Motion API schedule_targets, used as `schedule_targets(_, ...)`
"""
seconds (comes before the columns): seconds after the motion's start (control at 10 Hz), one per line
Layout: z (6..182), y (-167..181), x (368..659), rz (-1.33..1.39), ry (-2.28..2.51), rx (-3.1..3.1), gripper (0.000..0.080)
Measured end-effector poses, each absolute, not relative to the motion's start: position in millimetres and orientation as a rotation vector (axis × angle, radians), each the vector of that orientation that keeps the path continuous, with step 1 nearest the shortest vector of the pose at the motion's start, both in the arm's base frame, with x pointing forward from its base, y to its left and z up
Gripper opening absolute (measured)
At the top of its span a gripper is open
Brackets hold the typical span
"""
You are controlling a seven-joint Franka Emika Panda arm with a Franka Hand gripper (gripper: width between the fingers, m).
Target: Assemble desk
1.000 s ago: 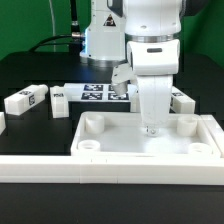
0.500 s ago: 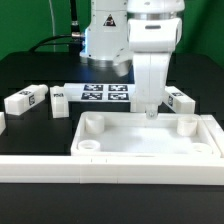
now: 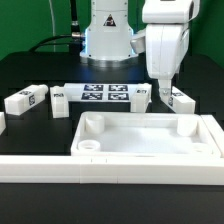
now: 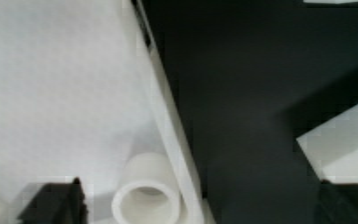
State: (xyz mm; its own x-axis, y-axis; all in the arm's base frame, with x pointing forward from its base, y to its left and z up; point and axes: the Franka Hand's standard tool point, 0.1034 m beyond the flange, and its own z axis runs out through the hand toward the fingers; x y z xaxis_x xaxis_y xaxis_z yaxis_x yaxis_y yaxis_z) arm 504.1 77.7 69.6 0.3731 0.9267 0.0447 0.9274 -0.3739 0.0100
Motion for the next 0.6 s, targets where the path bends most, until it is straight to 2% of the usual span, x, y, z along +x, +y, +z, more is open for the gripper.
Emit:
schedule_targets(0.3, 69.5, 79, 504, -0.064, -1.497, -2.736, 0.0649)
schedule_targets(0.6, 66.4, 98, 498, -0.045, -0.938, -2.955, 0.0649)
